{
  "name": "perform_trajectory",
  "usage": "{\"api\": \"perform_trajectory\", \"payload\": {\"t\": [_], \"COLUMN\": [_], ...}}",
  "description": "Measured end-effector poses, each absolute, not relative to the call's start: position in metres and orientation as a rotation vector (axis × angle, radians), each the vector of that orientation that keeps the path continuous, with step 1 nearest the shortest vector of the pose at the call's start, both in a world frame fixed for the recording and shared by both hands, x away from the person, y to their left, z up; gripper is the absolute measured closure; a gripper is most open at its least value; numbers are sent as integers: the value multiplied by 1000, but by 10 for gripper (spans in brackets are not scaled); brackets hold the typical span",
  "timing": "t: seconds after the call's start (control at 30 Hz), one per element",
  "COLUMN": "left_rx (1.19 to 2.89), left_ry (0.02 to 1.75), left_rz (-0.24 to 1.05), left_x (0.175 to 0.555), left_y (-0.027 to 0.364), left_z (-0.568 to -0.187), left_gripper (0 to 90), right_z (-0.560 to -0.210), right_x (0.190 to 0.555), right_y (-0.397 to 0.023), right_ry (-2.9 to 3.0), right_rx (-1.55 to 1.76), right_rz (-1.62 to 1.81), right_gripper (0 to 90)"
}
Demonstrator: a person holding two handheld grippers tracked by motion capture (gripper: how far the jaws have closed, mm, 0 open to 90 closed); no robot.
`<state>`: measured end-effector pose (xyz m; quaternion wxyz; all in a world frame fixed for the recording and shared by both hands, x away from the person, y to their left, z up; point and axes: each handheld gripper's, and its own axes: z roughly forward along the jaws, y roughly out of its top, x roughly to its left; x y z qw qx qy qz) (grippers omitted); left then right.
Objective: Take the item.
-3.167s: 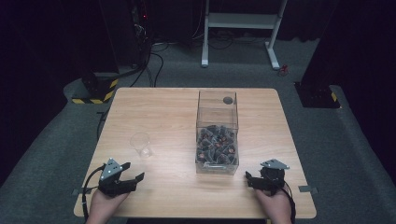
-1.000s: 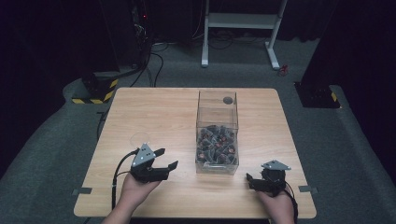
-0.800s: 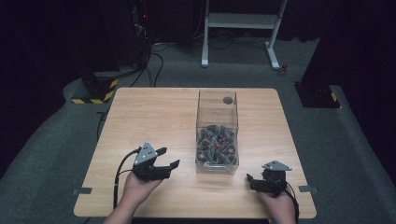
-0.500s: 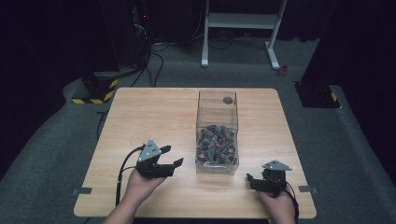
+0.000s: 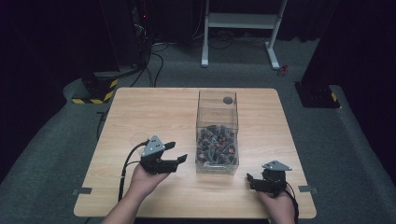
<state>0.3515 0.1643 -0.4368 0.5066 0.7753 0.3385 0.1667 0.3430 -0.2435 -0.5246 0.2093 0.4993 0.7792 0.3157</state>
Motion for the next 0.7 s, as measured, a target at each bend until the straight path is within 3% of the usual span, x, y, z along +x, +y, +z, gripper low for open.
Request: {"api": "perform_trajectory", "payload": {"t": [0.7], "left_rx": [1845], "left_ry": [792], "left_rz": [339], "left_x": [370], "left_y": [146], "left_z": [-431], "left_gripper": [315], "right_z": [-524], "right_x": [343], "right_y": [-243], "right_ry": [2170], "right_rx": [1389], "right_rz": [879], "right_gripper": [117]}}
